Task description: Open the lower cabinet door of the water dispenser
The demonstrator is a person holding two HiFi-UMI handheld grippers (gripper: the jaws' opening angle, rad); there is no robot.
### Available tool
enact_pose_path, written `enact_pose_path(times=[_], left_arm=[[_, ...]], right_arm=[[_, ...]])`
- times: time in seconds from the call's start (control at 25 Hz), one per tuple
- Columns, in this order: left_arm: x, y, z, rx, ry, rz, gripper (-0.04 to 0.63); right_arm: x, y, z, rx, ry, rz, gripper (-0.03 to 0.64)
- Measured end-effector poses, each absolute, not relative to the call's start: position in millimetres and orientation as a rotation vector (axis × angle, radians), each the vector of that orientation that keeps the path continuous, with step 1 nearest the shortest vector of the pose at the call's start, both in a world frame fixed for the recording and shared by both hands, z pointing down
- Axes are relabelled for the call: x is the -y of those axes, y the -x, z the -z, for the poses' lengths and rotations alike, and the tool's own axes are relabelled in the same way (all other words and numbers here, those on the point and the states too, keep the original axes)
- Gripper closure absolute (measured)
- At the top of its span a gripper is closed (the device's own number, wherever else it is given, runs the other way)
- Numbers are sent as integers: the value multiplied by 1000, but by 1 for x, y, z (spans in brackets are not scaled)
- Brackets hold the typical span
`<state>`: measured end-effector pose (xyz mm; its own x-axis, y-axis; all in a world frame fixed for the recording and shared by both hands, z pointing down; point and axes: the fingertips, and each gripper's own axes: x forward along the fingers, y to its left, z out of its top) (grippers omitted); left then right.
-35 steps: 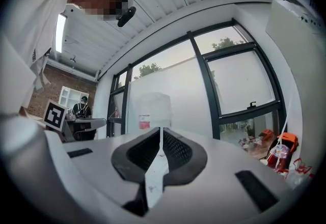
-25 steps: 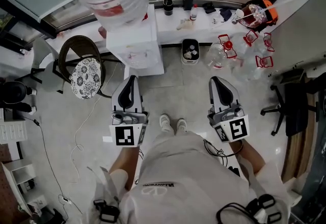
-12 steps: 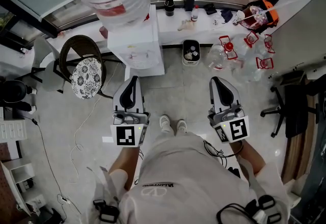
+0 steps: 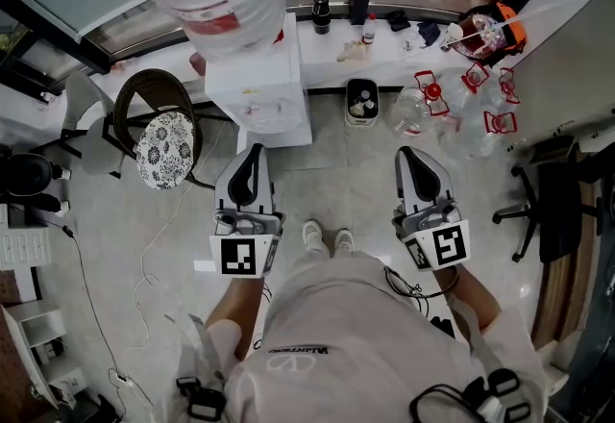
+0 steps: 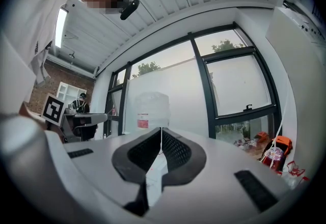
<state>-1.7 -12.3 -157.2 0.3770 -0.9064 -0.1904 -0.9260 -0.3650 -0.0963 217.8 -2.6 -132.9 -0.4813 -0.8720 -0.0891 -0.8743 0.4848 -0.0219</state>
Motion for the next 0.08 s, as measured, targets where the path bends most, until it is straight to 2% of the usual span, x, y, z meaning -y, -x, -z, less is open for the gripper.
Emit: enact_pose_path(times=[0.08], left_arm=[[13,1,158,-1650,2447,-155,594]], right_arm=[[3,-218,134,-2625,1553,-39,597]])
